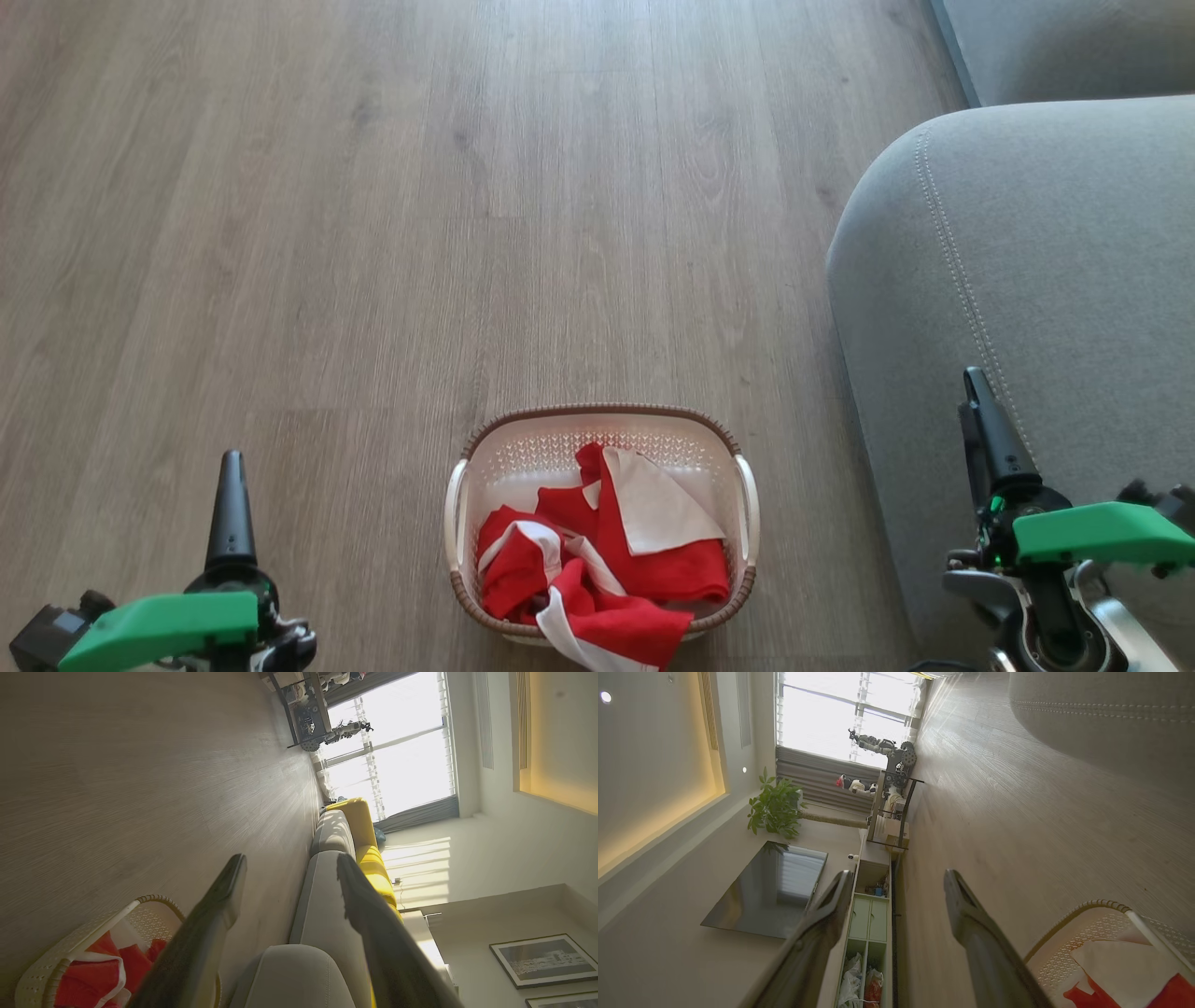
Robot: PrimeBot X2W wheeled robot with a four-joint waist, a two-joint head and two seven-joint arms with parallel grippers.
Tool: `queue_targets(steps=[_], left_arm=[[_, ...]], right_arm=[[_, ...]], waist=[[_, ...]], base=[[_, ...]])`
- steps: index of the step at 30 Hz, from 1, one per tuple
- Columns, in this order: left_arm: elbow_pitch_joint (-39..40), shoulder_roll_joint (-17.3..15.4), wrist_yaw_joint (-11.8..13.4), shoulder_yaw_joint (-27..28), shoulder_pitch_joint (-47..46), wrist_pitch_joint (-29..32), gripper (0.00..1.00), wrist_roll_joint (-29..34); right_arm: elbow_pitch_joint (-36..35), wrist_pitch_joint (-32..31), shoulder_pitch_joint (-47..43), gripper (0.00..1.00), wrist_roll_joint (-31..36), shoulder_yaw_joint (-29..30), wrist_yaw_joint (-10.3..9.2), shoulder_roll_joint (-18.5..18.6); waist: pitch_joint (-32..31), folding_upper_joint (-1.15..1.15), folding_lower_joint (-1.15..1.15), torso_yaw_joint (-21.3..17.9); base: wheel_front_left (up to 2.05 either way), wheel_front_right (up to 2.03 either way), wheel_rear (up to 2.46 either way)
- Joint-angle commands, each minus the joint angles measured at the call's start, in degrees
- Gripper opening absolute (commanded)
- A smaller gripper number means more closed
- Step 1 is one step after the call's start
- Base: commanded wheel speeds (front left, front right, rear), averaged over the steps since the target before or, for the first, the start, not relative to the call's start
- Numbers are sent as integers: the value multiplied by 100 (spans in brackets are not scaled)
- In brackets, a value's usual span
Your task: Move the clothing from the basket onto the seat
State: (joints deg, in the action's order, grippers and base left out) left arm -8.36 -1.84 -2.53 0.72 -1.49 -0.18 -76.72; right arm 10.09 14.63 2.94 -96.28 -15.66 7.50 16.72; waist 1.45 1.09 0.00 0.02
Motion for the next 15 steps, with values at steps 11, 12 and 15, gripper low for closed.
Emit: queue_targets(steps=[11, 12, 15], left_arm=[[343, -60, -118, -93, -270, -256, 100, 1443], [343, -60, -123, -114, -272, -274, 100, 1595], [347, -62, -123, -186, -279, -325, 100, 2044]], right_arm=[[-180, 16, 283, 100, 1410, 177, 0, 1], [-176, 16, 288, 100, 1537, 178, 0, 10], [-142, 17, 302, 100, 1908, 172, 0, 29]], waist=[[12, 0, 0, 0], [13, 0, 0, -1], [13, 0, 0, -5]], base=[[0, 0, 0], [0, 0, 0], [0, 0, 0]])
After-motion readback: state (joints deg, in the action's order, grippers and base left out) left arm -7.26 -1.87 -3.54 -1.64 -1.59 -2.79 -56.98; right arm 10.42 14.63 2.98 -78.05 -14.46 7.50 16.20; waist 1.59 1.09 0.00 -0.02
